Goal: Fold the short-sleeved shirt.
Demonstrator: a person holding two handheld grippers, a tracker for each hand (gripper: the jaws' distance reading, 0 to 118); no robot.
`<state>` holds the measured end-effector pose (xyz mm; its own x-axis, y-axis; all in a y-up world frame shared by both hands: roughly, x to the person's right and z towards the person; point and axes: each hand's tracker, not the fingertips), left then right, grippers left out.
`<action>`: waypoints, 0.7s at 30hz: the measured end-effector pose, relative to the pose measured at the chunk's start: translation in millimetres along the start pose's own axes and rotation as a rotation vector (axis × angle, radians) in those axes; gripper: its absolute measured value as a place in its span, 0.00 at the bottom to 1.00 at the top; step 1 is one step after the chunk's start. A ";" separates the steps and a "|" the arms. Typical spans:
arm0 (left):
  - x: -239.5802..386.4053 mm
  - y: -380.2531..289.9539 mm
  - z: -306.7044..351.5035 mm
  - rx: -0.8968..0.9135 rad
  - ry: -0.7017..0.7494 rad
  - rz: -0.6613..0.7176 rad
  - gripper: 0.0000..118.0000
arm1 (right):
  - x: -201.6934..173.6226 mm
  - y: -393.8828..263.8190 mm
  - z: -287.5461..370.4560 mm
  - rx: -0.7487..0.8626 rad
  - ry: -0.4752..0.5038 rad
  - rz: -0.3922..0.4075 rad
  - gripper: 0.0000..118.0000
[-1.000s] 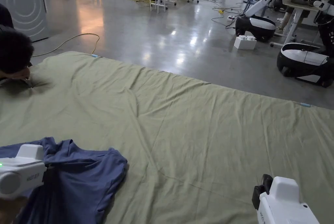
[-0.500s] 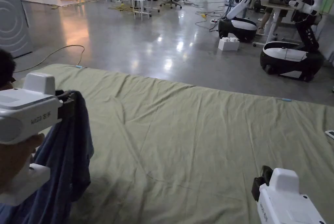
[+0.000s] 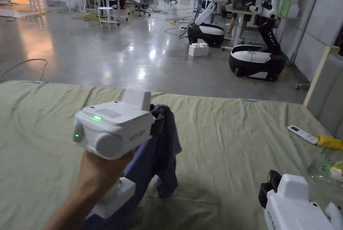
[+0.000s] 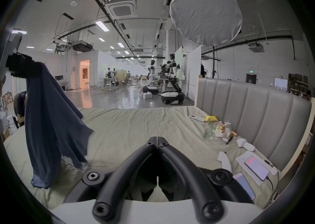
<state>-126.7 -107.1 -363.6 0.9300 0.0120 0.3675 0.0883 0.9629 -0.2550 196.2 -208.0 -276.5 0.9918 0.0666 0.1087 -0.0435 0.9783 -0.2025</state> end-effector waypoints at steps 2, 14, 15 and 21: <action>22.4 -19.7 -24.6 -0.034 -0.035 0.011 0.03 | 13.3 -2.8 2.5 -0.007 -0.023 -0.008 0.00; 138.8 -151.5 -67.1 -0.300 -0.177 0.083 0.03 | 52.6 -25.3 8.4 -0.072 -0.102 -0.026 0.00; 139.0 -155.2 -67.1 -0.308 -0.174 0.089 0.04 | 52.1 -25.9 7.8 -0.078 -0.100 -0.025 0.00; 115.8 -144.1 -48.5 -0.276 -0.158 0.095 0.62 | 43.9 -23.3 6.3 -0.088 -0.067 -0.020 0.00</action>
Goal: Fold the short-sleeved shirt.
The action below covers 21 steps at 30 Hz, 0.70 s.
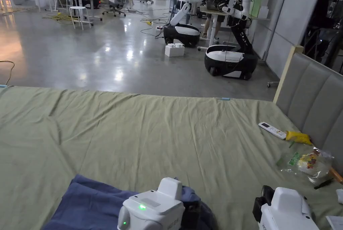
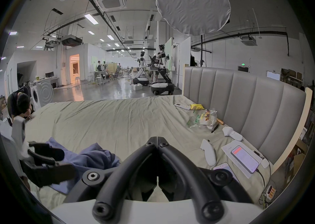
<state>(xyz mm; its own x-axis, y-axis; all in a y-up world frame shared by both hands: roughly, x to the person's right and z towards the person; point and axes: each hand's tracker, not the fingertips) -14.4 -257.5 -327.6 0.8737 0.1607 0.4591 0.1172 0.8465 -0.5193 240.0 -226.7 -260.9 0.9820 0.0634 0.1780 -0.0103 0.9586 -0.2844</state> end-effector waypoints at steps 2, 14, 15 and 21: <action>-13.2 9.2 18.7 0.063 0.053 0.005 0.63 | -9.6 7.0 1.8 0.011 0.027 -0.002 0.00; -105.5 24.9 142.2 0.389 0.488 0.030 0.26 | -66.8 38.7 7.3 0.146 0.107 0.049 0.00; -110.0 24.9 150.5 0.397 0.517 0.028 0.11 | -70.8 40.1 7.6 0.157 0.113 0.050 0.00; -127.1 18.2 181.5 0.427 0.595 0.013 0.04 | -91.2 46.6 6.9 0.186 0.147 0.074 0.00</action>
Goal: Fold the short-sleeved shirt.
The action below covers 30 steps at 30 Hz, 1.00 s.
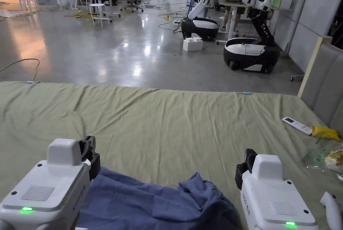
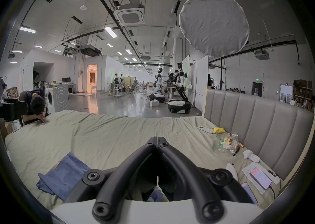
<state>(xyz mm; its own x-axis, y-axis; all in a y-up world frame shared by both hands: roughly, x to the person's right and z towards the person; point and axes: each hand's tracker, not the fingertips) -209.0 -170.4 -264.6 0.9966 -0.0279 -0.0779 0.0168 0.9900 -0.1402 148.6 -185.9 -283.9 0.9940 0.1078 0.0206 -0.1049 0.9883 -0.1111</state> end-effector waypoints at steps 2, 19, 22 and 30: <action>-8.3 -0.2 -0.7 -0.027 -0.019 0.002 0.00 | -4.9 1.8 -1.8 0.004 0.010 0.005 0.00; -94.9 -114.5 -66.5 -0.746 -0.033 0.172 0.03 | -9.6 -16.6 -8.3 -0.063 0.034 0.032 0.00; -103.3 -135.5 -74.7 -0.862 -0.008 0.171 0.52 | -8.7 -22.5 -9.1 -0.081 0.033 0.029 0.00; -101.1 -182.8 -80.6 -1.002 0.049 0.219 0.66 | -8.2 -35.5 -12.9 -0.123 0.033 0.030 0.00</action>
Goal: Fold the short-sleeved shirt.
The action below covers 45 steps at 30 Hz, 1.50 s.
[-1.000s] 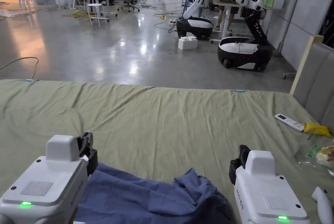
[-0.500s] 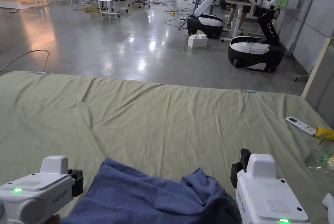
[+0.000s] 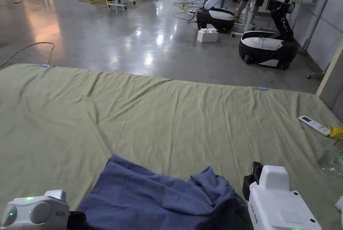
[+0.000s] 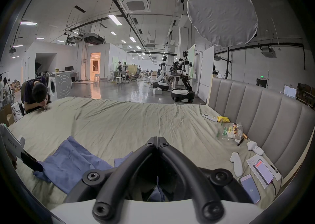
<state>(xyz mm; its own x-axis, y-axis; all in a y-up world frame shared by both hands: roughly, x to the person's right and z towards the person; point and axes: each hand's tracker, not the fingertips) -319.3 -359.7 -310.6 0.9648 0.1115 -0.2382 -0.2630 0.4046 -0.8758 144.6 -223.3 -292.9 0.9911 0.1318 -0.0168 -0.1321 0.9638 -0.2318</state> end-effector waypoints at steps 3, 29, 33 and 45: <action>10.3 -9.2 -7.3 0.032 0.058 -0.029 0.62 | 0.3 -6.6 -2.8 -0.017 0.001 0.000 0.00; 33.9 -8.0 49.0 0.256 -0.020 -0.149 0.07 | 15.0 -104.4 -98.5 -0.700 0.189 0.046 0.69; 37.4 -12.0 42.2 0.241 -0.023 -0.160 0.07 | -7.9 -122.6 -105.6 -0.702 0.242 0.087 0.41; 46.7 -5.8 64.3 0.327 -0.053 -0.154 0.07 | 3.3 -87.0 -80.1 -0.536 0.191 0.012 0.07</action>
<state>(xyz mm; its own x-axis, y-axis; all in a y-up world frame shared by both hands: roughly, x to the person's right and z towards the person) -272.9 -298.5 -289.7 0.9939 0.0705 -0.0845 -0.1098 0.6881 -0.7172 160.5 -325.2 -350.7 0.9812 0.0501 -0.1864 -0.1672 0.7035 -0.6908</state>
